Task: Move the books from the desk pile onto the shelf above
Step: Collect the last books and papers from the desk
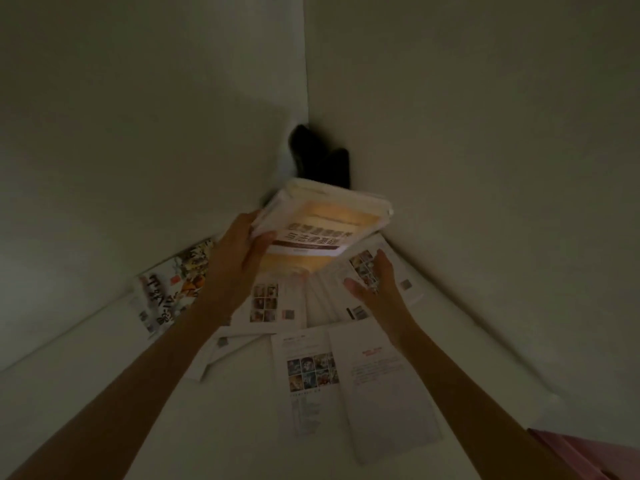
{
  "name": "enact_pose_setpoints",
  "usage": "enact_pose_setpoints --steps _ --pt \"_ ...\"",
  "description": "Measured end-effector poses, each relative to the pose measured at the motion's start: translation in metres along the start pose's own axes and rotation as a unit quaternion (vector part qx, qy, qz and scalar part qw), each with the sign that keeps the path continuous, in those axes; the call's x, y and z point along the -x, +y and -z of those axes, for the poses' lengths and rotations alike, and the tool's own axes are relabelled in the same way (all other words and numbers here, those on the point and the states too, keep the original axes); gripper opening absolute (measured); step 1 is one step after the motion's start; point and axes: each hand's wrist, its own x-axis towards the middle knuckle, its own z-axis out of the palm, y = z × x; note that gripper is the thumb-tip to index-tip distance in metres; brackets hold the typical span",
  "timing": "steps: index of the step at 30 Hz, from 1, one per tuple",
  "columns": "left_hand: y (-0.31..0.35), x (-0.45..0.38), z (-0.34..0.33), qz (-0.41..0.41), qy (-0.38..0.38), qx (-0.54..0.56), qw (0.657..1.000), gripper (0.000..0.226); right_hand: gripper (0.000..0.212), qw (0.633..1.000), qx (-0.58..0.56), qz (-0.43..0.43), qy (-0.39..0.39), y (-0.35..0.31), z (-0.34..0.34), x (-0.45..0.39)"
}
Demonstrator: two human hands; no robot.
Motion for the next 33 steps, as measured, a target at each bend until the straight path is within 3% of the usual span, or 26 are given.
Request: enact_pose_setpoints --steps 2,5,7,10,13,18,21,23,26,28,30,33 --pt "0.007 0.015 0.024 0.078 0.025 0.094 0.992 0.028 0.094 0.998 -0.045 0.001 -0.047 -0.014 -0.017 0.005" --pt "-0.003 0.046 0.047 0.196 0.034 0.242 0.95 0.018 0.063 0.971 -0.173 -0.003 -0.168 -0.023 -0.047 0.022" --pt "-0.022 0.077 0.053 0.281 0.036 0.304 0.909 0.022 0.052 0.963 -0.203 -0.059 -0.167 -0.018 -0.071 0.041" --pt "-0.058 0.14 0.053 0.396 0.037 0.316 0.862 0.022 0.029 0.982 -0.074 -0.111 -0.134 0.01 -0.107 0.069" --pt "-0.096 0.206 0.053 0.503 0.036 0.271 0.82 0.023 0.028 0.966 0.041 -0.181 -0.181 0.044 -0.135 0.096" --pt "-0.124 0.262 0.062 0.595 -0.003 0.22 0.773 0.03 0.033 0.928 0.21 -0.223 -0.212 0.069 -0.165 0.126" --pt "-0.127 0.255 0.069 0.558 -0.09 -0.006 0.825 0.054 0.028 0.888 0.372 -0.165 -0.214 0.066 -0.162 0.128" --pt "-0.125 0.229 0.079 0.485 -0.08 -0.189 0.85 0.056 0.035 0.862 0.469 -0.089 -0.169 0.057 -0.157 0.114" --pt "-0.124 0.175 0.085 0.414 -0.034 -0.158 0.896 0.041 0.027 0.874 0.482 0.017 -0.065 0.045 -0.15 0.07" --pt "-0.13 0.146 0.076 0.394 -0.066 -0.077 0.913 0.03 0.044 0.877 0.467 0.103 -0.034 0.044 -0.15 0.034" --pt "-0.14 0.127 0.063 0.373 -0.084 -0.077 0.921 0.029 0.069 0.844 0.514 0.127 -0.087 0.043 -0.151 0.003" --pt "-0.157 0.112 0.054 0.329 -0.068 -0.149 0.93 0.046 0.079 0.77 0.604 0.109 -0.174 0.05 -0.155 -0.025"
